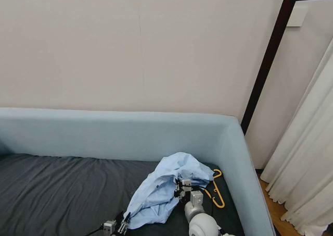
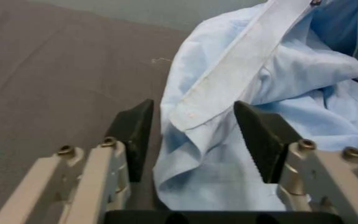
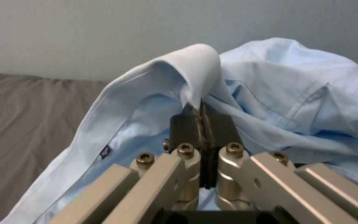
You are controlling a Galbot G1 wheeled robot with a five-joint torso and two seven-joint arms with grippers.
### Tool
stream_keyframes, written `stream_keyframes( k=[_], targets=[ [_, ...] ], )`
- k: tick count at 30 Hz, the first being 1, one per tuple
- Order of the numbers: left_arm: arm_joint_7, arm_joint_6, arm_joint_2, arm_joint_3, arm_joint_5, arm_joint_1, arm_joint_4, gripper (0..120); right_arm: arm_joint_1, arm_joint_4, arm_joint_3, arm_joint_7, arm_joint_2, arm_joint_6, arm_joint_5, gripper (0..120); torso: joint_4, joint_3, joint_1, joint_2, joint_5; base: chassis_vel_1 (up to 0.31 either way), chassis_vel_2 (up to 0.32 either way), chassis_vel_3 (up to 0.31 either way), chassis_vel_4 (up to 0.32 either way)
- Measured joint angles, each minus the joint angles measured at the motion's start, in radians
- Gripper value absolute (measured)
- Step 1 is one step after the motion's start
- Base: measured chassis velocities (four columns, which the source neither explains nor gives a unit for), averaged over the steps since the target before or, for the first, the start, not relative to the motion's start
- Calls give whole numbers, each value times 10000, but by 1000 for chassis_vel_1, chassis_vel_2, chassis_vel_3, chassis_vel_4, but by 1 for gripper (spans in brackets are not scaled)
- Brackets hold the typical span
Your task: Pick up the clothes from the sofa and hang them on the clothes hanger.
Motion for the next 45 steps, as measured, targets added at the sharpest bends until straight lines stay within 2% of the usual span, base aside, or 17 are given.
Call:
stream_keyframes(
  k=[4,6,14,16,20,21,26,29,36,38,39,40,41,42,43,44,45],
  targets=[
    [20,7,-87,65,55,-2,56,79,14,10,1,3,-13,3,2,0,0,0,0,0,0,0,0,0,0],
    [20,16,-103,75,59,-9,80,80,14,10,2,4,-13,5,2,0,0,0,0,0,0,0,0,0,0],
    [21,24,-110,121,42,-34,53,49,14,11,8,4,-18,20,4,0,0,0,0,0,0,0,0,0,0],
    [26,24,-105,122,39,-34,46,46,14,11,8,4,-18,20,4,0,0,0,0,0,0,0,0,0,0],
    [63,-54,-69,111,-13,-9,-3,27,10,12,23,5,-21,24,4,0,0,0,0,0,0,0,0,0,0],
    [63,-54,-69,111,-13,-9,-3,27,10,12,23,5,-21,24,4,0,0,0,0,0,0,0,0,0,0],
    [63,-231,32,45,-212,74,-211,8,-6,13,45,6,-22,35,2,0,0,0,0,0,0,0,0,0,0],
    [63,-346,156,-18,-347,151,-397,0,-7,10,66,7,-27,57,-1,0,0,0,0,0,0,0,0,0,0],
    [37,-606,447,-204,-520,248,-870,0,41,88,92,13,-116,69,13,0,0,1,0,0,0,0,0,0,0],
    [-75,-682,630,-304,-623,315,-1291,0,104,289,138,14,-212,68,116,0,0,2,0,-2,-12,0,0,0,0],
    [-508,-720,1245,-598,-789,392,-2580,0,413,807,268,-142,-517,86,446,0,-3,-2,0,0,10,0,0,0,0],
    [-726,-678,1597,-729,-872,441,-3249,0,591,1031,280,-422,-682,148,629,0,-1,-2,0,0,9,0,0,0,0],
    [-1097,-529,2163,-861,-1061,453,-4063,0,844,1437,353,-1205,-1002,317,936,0,4,2,3,-3,-11,0,0,0,0],
    [-1097,-529,2163,-861,-1061,453,-4063,0,844,1437,353,-1205,-1002,317,936,0,4,2,3,-3,-11,0,0,0,0],
    [-1471,-345,2743,-971,-1347,381,-4779,0,1025,1813,486,-2066,-1341,488,1200,0,5,1,2,-2,-3,0,0,0,0],
    [-1638,-240,3050,-1031,-1529,324,-5129,0,1110,2014,567,-2530,-1529,567,1345,0,4,0,1,-1,3,0,0,0,0],
    [-1900,-25,3734,-1153,-1973,168,-5821,0,1281,2487,774,-3481,-1946,683,1711,0,-2,0,2,-1,10,0,0,0,0]
  ],
)
